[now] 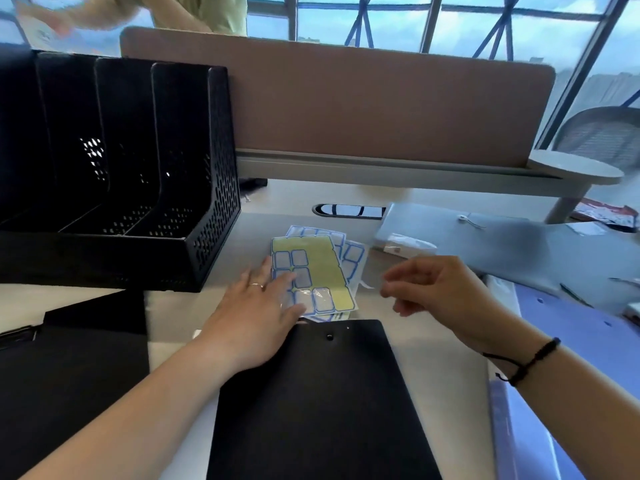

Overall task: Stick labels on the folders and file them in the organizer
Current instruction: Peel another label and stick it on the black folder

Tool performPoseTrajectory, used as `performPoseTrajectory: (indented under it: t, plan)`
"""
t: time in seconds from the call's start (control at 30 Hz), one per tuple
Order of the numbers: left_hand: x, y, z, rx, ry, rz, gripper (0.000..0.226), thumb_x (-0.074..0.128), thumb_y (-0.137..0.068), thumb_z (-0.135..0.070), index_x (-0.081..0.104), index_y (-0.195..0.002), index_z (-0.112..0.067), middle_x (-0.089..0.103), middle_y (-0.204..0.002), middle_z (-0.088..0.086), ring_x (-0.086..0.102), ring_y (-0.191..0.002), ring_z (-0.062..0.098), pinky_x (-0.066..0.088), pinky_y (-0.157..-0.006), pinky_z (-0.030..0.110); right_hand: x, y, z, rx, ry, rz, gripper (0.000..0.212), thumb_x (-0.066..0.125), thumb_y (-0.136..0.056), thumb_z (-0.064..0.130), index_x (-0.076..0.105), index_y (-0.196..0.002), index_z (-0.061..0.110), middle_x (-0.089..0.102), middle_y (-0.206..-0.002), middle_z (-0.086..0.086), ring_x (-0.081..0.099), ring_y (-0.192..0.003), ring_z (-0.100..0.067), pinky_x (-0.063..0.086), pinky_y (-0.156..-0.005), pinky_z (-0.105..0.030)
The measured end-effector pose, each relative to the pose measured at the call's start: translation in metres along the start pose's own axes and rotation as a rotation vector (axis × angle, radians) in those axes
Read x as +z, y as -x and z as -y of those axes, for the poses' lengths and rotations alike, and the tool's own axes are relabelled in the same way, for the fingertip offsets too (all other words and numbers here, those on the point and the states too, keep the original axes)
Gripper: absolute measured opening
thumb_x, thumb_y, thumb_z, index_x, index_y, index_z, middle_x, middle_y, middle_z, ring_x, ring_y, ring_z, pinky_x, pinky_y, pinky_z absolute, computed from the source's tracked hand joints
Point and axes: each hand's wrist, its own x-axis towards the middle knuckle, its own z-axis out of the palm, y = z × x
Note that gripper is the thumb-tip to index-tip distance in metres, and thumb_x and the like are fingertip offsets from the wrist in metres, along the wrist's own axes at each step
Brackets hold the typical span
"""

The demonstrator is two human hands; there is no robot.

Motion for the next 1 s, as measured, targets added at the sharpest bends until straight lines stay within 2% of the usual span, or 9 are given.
performPoseTrajectory:
  t: [0.1,0.2,0.27,0.33,0.43,0.57,0.67,0.8,1.0]
  plan:
    - [-0.002,0.006,0.0,0.016,-0.131,0.047,0.061,0.029,-0.101,-0.057,0.011,-0.156,-0.04,-0.016,-0.166,0.003,-0.012,-0.153,0.029,0.004,-0.124,0.046,-0.005,0.011,-0.011,0.081,-0.009,0.06,0.013,0.075,-0.082,-0.002,0.075,-0.093,0.005,0.077,-0.08,-0.013,0.069,-0.063,-0.02,0.061,-0.071,-0.034]
    - [-0.011,0.01,-0.007,0.068,-0.16,0.096,0.062,0.039,-0.1,-0.056,0.015,-0.155,-0.042,-0.015,-0.167,0.001,-0.015,-0.153,0.025,0.004,-0.125,0.044,-0.004,0.018,-0.018,0.123,-0.071,0.113,0.011,0.075,-0.082,-0.001,0.076,-0.09,0.007,0.076,-0.075,-0.01,0.068,-0.062,-0.017,0.058,-0.061,-0.025]
    - [-0.018,0.011,-0.012,0.083,-0.118,0.126,0.065,0.049,-0.095,-0.057,0.022,-0.153,-0.043,-0.006,-0.167,0.0,-0.01,-0.153,0.021,0.007,-0.124,0.038,-0.002,0.023,-0.02,0.124,-0.099,0.112,0.004,0.075,-0.083,0.007,0.077,-0.087,0.006,0.073,-0.07,-0.01,0.066,-0.058,-0.014,0.052,-0.056,-0.02]
    - [-0.025,0.012,-0.02,0.099,-0.068,0.115,0.061,0.056,-0.093,-0.055,0.034,-0.148,-0.043,0.019,-0.162,-0.001,0.012,-0.15,0.018,0.019,-0.118,0.03,-0.002,0.026,-0.019,0.11,-0.123,0.098,0.008,0.076,-0.083,0.012,0.077,-0.084,0.004,0.073,-0.071,-0.013,0.064,-0.06,-0.017,0.051,-0.057,-0.023]
    - [-0.031,0.012,-0.036,0.128,0.058,0.094,0.037,0.058,-0.093,-0.052,0.057,-0.128,-0.041,0.056,-0.121,-0.019,0.052,-0.113,0.002,0.038,-0.086,0.016,0.0,0.032,-0.017,0.104,-0.131,0.105,0.009,0.079,-0.079,0.008,0.073,-0.083,0.002,0.074,-0.076,-0.017,0.061,-0.06,-0.02,0.051,-0.056,-0.029]
    - [-0.026,0.012,-0.056,0.162,0.224,0.212,0.019,0.059,-0.094,-0.047,0.068,-0.108,-0.039,0.065,-0.09,-0.024,0.056,-0.083,-0.014,0.037,-0.07,0.005,0.008,0.037,-0.019,0.15,0.003,0.09,0.022,0.088,-0.069,0.012,0.07,-0.081,0.011,0.072,-0.065,-0.011,0.057,-0.052,-0.015,0.046,-0.051,-0.026]
    - [-0.016,0.013,-0.061,0.177,0.325,0.218,0.016,0.06,-0.095,-0.043,0.07,-0.105,-0.039,0.066,-0.088,-0.026,0.056,-0.081,-0.017,0.039,-0.071,0.007,0.012,0.042,-0.016,0.185,0.035,0.1,0.027,0.09,-0.067,0.016,0.074,-0.088,0.017,0.07,-0.059,-0.009,0.054,-0.045,-0.01,0.046,-0.051,-0.025]
    - [-0.007,0.017,-0.056,0.114,0.601,0.19,0.019,0.061,-0.094,-0.041,0.076,-0.095,-0.029,0.074,-0.088,-0.016,0.065,-0.082,-0.002,0.051,-0.085,0.024,0.017,0.043,-0.015,0.221,0.047,0.079,0.021,0.091,-0.065,0.017,0.076,-0.08,0.014,0.072,-0.06,-0.01,0.058,-0.047,-0.014,0.044,-0.049,-0.026]
    - [0.0,0.021,-0.055,0.131,0.574,0.178,0.009,0.07,-0.087,-0.041,0.074,-0.091,-0.033,0.073,-0.087,-0.02,0.067,-0.083,-0.002,0.051,-0.079,0.016,0.021,0.044,-0.013,0.259,0.086,0.055,0.019,0.091,-0.064,0.019,0.074,-0.068,0.011,0.071,-0.059,-0.01,0.063,-0.048,-0.017,0.04,-0.045,-0.028]
